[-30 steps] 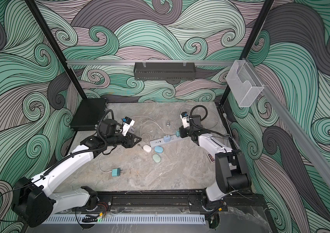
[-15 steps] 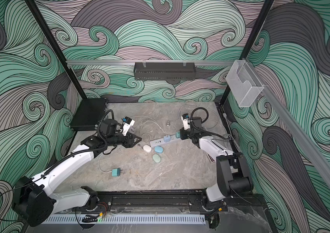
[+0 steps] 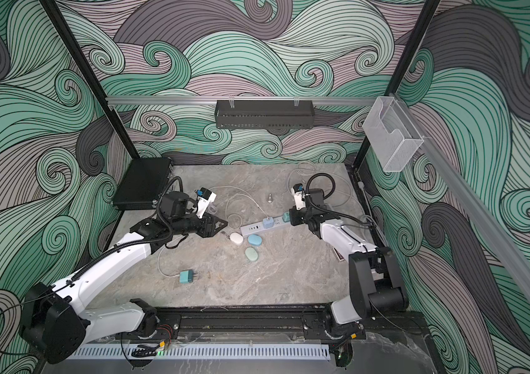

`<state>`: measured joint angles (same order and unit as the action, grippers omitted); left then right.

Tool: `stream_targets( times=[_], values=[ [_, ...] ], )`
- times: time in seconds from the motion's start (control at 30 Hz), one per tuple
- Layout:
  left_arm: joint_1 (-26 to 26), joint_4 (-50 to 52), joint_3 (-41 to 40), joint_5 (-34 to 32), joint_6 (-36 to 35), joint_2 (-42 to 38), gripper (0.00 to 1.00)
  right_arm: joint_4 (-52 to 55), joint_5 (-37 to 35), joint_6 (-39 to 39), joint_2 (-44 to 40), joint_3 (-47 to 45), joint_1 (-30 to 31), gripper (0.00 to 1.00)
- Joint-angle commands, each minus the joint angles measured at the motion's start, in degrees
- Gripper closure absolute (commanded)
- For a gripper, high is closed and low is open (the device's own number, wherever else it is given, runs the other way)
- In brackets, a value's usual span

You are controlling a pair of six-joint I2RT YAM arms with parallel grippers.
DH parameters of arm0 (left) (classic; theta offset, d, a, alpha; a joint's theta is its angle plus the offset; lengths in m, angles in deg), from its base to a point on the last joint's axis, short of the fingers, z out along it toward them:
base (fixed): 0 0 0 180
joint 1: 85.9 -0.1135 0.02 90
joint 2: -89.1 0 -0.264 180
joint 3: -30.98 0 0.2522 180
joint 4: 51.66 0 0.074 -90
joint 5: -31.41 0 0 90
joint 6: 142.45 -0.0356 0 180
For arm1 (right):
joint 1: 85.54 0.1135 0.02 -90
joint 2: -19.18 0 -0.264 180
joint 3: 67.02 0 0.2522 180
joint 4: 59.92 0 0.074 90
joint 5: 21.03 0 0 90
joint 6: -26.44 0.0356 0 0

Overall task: Charge the bluetooth headset
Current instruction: Insert the plug into the socket.

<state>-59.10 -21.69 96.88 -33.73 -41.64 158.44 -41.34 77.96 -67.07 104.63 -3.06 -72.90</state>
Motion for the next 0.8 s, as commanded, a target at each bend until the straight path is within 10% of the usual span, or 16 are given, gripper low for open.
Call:
stream_targets(
  times=[0.0,0.77],
  values=[
    [0.4,-1.1,0.2,0.5,-0.1,-0.4,0.45,6.4,-2.8,-2.3,1.6,0.5,0.5,1.0],
    [0.4,0.1,1.4,0.8,-2.6,0.8,0.45,9.0,-8.9,-7.1,6.5,-2.7,2.2,1.0]
  ],
)
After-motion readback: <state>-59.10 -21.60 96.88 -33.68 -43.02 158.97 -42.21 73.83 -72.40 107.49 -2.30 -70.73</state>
